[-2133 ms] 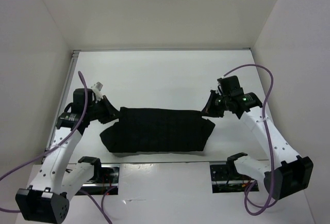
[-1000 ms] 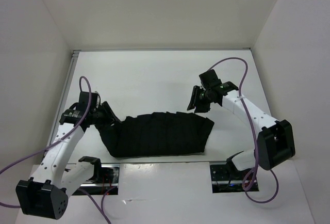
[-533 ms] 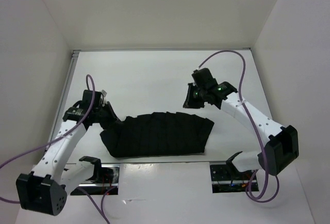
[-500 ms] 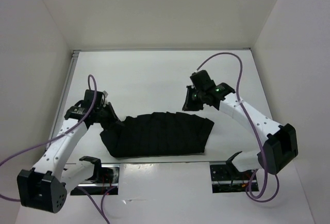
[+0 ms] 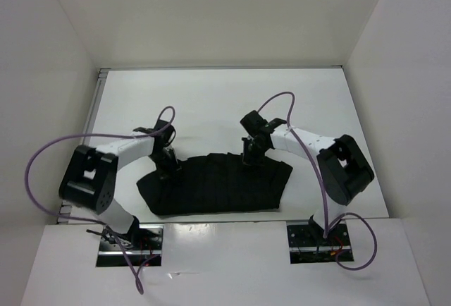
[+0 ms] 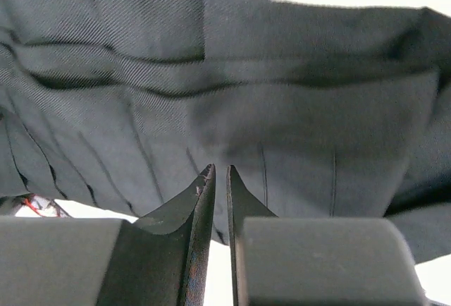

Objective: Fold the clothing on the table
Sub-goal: Fold the skirt

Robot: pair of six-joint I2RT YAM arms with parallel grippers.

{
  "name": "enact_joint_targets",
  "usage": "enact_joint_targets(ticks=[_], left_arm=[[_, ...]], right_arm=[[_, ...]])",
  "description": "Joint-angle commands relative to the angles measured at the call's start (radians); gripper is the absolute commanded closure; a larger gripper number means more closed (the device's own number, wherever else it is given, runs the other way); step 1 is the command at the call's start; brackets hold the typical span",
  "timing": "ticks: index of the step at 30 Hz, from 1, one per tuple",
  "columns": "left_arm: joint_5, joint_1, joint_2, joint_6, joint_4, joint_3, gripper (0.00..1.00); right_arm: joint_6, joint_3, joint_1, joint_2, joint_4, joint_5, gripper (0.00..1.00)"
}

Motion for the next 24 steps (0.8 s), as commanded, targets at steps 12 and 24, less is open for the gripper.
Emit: enact_joint_targets(ticks=[12,24], left_arm=[[-0.127,-0.024,0.525,0.101,0.09,0.429,1.0],[-0.212,0.123,0.723,0.147,0.05,0.842,1.0]], right_arm=[[-0.035,0.171,-0.062,0.2,0.069,0.024,0.8],[-0.115,0.502,-0.256,0.364,0.03,0.127,0.79]])
